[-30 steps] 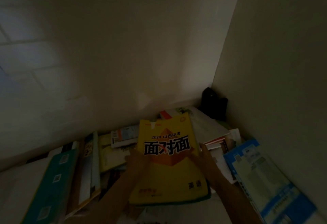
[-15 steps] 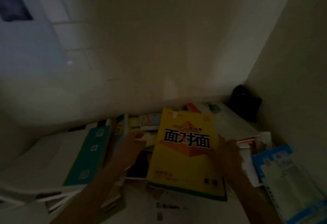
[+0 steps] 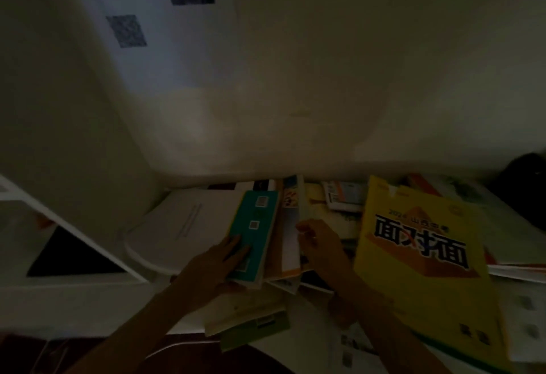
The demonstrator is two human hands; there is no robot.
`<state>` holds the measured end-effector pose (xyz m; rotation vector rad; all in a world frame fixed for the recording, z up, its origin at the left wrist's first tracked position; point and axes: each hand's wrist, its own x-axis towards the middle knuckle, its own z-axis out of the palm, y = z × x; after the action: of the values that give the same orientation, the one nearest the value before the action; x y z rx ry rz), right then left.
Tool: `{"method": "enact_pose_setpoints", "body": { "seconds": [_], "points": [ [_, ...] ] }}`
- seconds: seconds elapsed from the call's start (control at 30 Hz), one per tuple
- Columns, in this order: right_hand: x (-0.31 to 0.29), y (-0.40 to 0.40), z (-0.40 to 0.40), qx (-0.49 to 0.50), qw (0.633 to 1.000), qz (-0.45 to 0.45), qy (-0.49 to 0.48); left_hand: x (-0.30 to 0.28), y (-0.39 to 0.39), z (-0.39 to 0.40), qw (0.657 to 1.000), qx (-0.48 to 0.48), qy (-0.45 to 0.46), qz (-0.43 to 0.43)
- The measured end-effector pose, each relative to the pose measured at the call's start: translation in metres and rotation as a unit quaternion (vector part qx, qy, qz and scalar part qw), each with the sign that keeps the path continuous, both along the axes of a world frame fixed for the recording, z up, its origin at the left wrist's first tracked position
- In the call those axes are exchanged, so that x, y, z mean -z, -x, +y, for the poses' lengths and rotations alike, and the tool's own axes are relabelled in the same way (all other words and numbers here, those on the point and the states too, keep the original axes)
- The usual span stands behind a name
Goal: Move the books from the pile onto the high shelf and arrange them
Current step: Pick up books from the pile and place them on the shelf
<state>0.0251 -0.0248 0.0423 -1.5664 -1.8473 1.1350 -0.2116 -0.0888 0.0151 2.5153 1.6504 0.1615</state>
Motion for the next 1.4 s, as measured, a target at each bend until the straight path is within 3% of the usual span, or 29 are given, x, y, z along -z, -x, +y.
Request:
{"method": "enact_pose_setpoints", "body": {
  "seconds": [0.17,0.23,0.33,0.47,0.53,0.6,0.63,0.67,0.7,0.73,0.77,0.83,0.93,1.1,1.2,1.27,1.33,1.37,1.4],
  "points": [
    [0.002,0.013,-0.004,0.004,0.999,-0.024,-0.034,-0.015,0.001,0.002,0.98,-0.037,-0.106,-0.166],
    [-0.002,0.018,-0.006,0.014,0.999,-0.023,-0.041,-0.03,-0.011,0.011,0.956,-0.12,-0.134,-0.233],
    [-0.015,0.024,-0.004,0.06,0.993,0.1,0.017,-0.067,-0.013,0.034,0.868,-0.274,-0.159,-0.383],
    [-0.038,0.027,0.015,0.187,0.934,0.291,0.086,-0.138,-0.012,0.056,0.791,-0.226,-0.163,-0.545],
    [-0.049,0.012,0.025,0.248,0.871,0.405,0.123,-0.165,-0.01,0.064,0.724,-0.239,-0.158,-0.627],
    [-0.068,-0.01,0.025,0.212,0.784,0.559,0.167,-0.181,-0.012,0.075,0.604,-0.245,-0.112,-0.75],
    [-0.076,-0.017,0.025,0.178,0.768,0.591,0.169,-0.185,-0.017,0.08,0.53,-0.231,-0.056,-0.814],
    [-0.084,-0.017,0.024,0.144,0.783,0.58,0.171,-0.185,-0.023,0.085,0.465,-0.204,0.004,-0.862],
    [-0.089,-0.017,0.024,0.13,0.842,0.5,0.158,-0.184,-0.032,0.089,0.434,-0.19,0.045,-0.88],
    [-0.097,-0.014,0.025,0.13,0.894,0.404,0.141,-0.183,-0.044,0.091,0.431,-0.184,0.073,-0.881],
    [-0.095,-0.014,0.031,0.133,0.923,0.336,0.129,-0.181,-0.057,0.094,0.422,-0.185,0.093,-0.883],
    [-0.101,-0.018,0.034,0.15,0.919,0.312,0.187,-0.179,-0.084,0.098,0.399,-0.168,0.141,-0.89],
    [-0.095,-0.038,0.026,0.196,0.848,0.393,0.298,-0.181,-0.121,0.1,0.33,-0.136,0.191,-0.915],
    [-0.062,-0.08,0.013,0.234,0.785,0.436,0.372,-0.179,-0.152,0.098,0.31,-0.053,0.193,-0.929],
    [-0.062,-0.111,0.011,0.249,0.768,0.485,0.336,-0.177,-0.148,0.102,0.341,-0.042,0.223,-0.912],
    [-0.067,-0.137,0.012,0.269,0.766,0.507,0.29,-0.168,-0.142,0.109,0.367,-0.043,0.244,-0.896],
    [-0.074,-0.175,0.017,0.337,0.793,0.452,0.228,-0.165,-0.14,0.111,0.391,-0.064,0.276,-0.876],
    [-0.077,-0.196,0.019,0.391,0.817,0.382,0.185,-0.161,-0.141,0.112,0.411,-0.074,0.318,-0.851],
    [-0.077,-0.215,0.021,0.426,0.834,0.316,0.15,-0.158,-0.142,0.111,0.452,-0.097,0.371,-0.805]
  ]
}}
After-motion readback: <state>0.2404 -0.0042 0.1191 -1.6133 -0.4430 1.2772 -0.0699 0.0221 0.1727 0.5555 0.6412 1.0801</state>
